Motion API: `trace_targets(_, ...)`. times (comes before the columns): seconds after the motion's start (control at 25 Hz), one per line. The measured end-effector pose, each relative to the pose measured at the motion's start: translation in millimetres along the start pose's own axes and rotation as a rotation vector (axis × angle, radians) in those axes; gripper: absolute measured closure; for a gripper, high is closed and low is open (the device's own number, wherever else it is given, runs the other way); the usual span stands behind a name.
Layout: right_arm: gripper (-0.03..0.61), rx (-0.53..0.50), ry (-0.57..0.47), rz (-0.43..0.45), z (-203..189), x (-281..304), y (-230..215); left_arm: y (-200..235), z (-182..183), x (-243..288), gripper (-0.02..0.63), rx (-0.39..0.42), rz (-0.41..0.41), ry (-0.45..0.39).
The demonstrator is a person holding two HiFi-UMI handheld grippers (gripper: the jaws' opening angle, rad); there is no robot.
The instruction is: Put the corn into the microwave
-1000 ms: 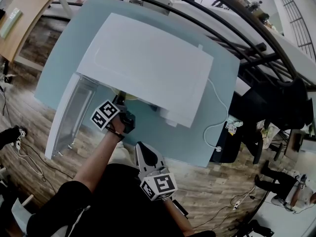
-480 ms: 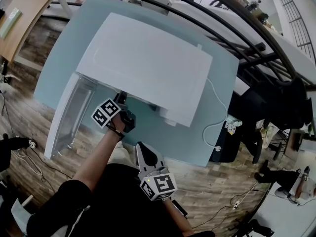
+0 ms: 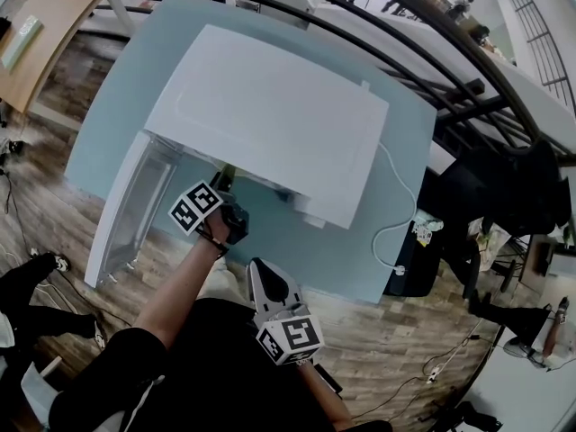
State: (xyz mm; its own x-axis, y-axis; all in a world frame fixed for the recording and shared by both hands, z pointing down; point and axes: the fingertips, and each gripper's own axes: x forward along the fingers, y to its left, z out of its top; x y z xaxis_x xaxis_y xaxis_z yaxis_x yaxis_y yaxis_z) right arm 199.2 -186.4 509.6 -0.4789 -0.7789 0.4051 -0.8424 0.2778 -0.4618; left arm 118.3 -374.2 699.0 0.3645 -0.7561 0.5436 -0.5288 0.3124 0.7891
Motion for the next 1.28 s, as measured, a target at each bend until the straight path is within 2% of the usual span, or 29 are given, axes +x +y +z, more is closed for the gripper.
trace_targets(0.28,0.569,0.004,-0.014,0.003,-4,-1,12,6,-7,-28,0.432,0.068,-0.026,0.034)
trace_targets(0.44,0.569,0.008,-0.025,-0.002,-8,-4,19,6,-9,-47,0.555,0.127,-0.035,0.044)
trace_targets(0.64,0.569,0.021,-0.04,-0.012,-12,-10,28,1,-15,-69,0.611,0.179,-0.074,0.067)
trace_targets(0.96,0.569,0.033,-0.068,-0.034,-21,-21,39,-14,-24,-106,0.611,0.283,-0.171,0.103)
trace_targets(1.12,0.569,0.039,-0.08,-0.041,-24,-26,45,-27,-28,-129,0.611,0.373,-0.234,0.115)
trace_targets(1.28,0.569,0.046,-0.092,-0.05,-28,-30,48,-39,-33,-151,0.612,0.495,-0.296,0.119)
